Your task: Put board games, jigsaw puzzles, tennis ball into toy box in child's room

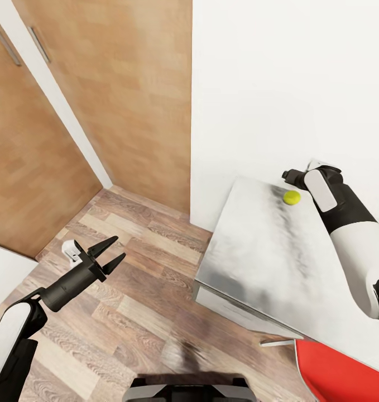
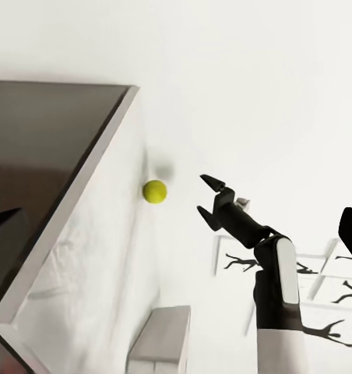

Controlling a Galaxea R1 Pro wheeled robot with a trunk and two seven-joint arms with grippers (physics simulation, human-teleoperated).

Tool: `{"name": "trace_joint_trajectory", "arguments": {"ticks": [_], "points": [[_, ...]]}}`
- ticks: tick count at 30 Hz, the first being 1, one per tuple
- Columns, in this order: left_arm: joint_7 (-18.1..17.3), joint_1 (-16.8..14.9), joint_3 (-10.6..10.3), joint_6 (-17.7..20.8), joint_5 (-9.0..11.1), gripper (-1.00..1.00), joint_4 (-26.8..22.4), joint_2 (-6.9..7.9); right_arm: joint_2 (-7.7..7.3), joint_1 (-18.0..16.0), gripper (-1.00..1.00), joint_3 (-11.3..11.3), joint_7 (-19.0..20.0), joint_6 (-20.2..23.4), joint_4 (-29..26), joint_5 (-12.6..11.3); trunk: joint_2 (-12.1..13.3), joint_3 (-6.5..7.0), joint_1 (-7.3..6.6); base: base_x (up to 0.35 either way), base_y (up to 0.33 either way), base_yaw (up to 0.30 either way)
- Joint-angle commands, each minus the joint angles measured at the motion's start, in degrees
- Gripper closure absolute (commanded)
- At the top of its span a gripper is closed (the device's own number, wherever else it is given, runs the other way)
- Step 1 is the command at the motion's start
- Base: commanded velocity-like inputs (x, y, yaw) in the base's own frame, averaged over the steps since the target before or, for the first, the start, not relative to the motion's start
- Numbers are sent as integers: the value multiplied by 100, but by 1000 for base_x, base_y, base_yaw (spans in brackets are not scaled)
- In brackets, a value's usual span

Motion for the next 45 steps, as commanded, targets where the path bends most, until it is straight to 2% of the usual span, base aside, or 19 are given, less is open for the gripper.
{"name": "trace_joint_trajectory", "arguments": {"ticks": [1,45], "points": [[-28,-4,4,24,-24,-100,1,0,-17,-6,-100,31,-57,5,-7,-57,-10,-15,3,3,0,0],[-35,-5,-3,24,-28,-100,-4,-1,-141,-69,-100,25,-44,-51,86,-49,-10,-413,3,0,0,0]]}}
